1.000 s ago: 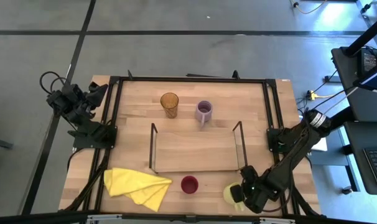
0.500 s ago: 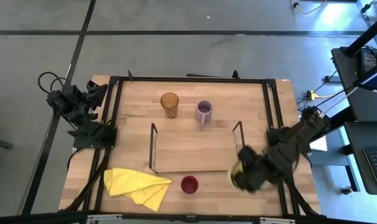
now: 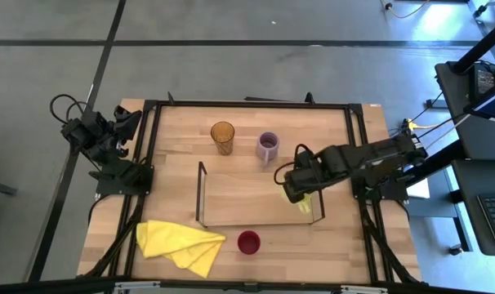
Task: Stack small to large cups/mugs on shelf
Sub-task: Put the yellow mug on the shelf
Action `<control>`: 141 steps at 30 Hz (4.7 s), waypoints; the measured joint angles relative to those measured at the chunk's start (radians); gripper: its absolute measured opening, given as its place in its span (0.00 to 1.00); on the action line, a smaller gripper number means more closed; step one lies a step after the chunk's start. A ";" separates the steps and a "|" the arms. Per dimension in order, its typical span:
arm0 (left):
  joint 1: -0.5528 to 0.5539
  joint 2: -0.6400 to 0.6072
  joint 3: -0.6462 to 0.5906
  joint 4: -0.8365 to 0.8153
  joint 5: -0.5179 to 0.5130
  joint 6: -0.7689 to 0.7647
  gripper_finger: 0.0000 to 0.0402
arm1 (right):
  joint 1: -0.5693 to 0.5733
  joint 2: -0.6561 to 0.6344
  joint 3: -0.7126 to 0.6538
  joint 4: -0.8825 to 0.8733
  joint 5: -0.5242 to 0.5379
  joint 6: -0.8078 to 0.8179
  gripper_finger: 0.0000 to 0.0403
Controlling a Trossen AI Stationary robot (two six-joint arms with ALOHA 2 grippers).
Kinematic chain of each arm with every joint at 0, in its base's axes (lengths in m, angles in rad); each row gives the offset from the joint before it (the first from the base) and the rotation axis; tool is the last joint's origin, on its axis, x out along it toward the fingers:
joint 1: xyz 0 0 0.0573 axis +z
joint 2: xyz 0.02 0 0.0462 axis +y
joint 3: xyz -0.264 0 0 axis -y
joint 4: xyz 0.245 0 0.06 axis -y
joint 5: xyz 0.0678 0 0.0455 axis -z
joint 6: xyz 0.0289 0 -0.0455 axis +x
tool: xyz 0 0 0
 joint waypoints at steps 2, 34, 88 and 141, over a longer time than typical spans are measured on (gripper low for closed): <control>0.000 0.000 0.000 0.000 0.000 0.000 0.08 | -0.020 0.000 -0.052 0.002 -0.021 0.002 0.03; 0.000 0.000 0.000 -0.001 -0.052 0.007 0.08 | -0.120 0.000 -0.347 0.270 -0.060 -0.011 0.18; 0.000 0.000 0.000 0.000 -0.096 0.006 0.08 | -0.186 0.072 -0.107 0.313 -0.088 -0.576 0.01; 0.000 0.000 0.000 0.000 -0.100 0.008 0.08 | -0.239 0.078 -0.142 0.383 -0.221 -0.935 0.01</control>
